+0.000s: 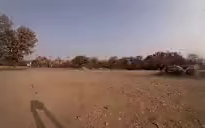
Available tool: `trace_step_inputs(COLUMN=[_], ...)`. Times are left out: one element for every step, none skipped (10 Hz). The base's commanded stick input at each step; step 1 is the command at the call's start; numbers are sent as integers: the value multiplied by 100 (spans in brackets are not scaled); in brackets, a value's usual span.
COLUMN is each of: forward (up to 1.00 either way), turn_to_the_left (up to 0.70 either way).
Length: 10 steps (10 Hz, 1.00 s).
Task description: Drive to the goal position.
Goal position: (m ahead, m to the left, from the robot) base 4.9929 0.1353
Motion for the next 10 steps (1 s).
trace_step_inputs(forward=[70,70,70,70,70,70,70,70,70,70], turn_to_the_left=[0,0,0,0,0,0,0,0,0,0])
